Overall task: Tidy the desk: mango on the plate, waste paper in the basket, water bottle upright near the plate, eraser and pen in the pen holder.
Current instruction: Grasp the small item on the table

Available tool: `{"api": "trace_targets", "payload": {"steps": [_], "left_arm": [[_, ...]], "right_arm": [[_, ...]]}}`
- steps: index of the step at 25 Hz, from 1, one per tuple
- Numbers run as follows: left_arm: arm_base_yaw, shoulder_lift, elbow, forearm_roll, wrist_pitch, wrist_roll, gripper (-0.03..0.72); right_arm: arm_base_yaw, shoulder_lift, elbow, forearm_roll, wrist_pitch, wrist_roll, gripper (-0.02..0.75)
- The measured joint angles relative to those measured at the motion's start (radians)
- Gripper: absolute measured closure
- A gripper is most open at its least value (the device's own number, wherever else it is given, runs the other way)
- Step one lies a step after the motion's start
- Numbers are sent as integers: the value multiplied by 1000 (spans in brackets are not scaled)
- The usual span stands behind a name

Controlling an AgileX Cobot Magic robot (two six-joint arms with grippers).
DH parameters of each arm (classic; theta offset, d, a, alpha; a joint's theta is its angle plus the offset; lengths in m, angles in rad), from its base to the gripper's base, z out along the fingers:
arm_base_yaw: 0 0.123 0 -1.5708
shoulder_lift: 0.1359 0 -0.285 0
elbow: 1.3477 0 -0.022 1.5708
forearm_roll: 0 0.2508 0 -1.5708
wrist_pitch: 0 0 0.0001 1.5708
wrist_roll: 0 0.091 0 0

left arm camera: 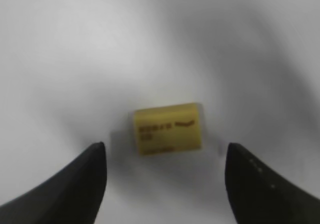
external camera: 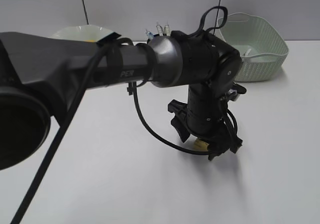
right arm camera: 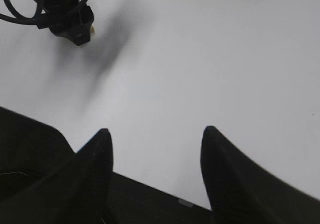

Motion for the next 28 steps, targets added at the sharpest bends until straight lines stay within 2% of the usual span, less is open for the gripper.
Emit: {"api": "trace_targets", "payload": {"steps": [6, 13, 16, 19, 20, 24, 28], "left_arm": [[-6, 9, -1, 42, -79, -64, 148], [-6, 35, -9, 42, -53, -76, 189], [-8, 38, -14, 36, -49, -78, 253], [-11, 40, -17, 35, -45, -78, 380], [-12, 40, -17, 36, -42, -78, 393], [-13, 41, -31, 42, -16, -78, 391], [-13, 42, -91, 100, 81, -78, 391]], "right_arm": [[0, 0, 0, -1, 0, 0, 291], [0, 0, 0, -1, 0, 1, 292], [0, 0, 0, -1, 0, 1, 292], [0, 0, 0, -1, 0, 1, 292], [0, 0, 0, -1, 0, 1, 292], [0, 0, 0, -1, 0, 1, 292], [0, 0, 0, -1, 0, 1, 292]]}}
